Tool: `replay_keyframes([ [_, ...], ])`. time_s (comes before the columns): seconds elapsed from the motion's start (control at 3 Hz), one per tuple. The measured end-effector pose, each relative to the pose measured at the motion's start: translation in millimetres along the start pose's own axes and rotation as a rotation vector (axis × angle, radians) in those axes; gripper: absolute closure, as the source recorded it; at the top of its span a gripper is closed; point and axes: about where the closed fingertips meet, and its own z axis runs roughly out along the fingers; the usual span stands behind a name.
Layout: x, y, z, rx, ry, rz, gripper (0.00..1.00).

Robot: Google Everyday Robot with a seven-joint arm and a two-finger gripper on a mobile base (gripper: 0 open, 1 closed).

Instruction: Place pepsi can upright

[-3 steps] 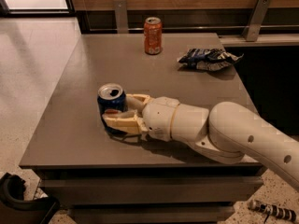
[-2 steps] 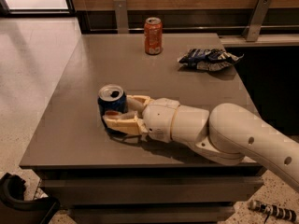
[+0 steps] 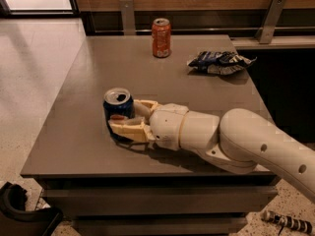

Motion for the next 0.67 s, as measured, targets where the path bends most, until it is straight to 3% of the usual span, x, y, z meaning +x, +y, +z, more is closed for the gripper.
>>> replay_keyframes([
  [0.33,-0.2,0.5,0.4,-0.001,0.0,-0.001,0.09],
  [0.67,-0.7,1.5,1.4,-0.004,0.0,-0.002,0.0],
])
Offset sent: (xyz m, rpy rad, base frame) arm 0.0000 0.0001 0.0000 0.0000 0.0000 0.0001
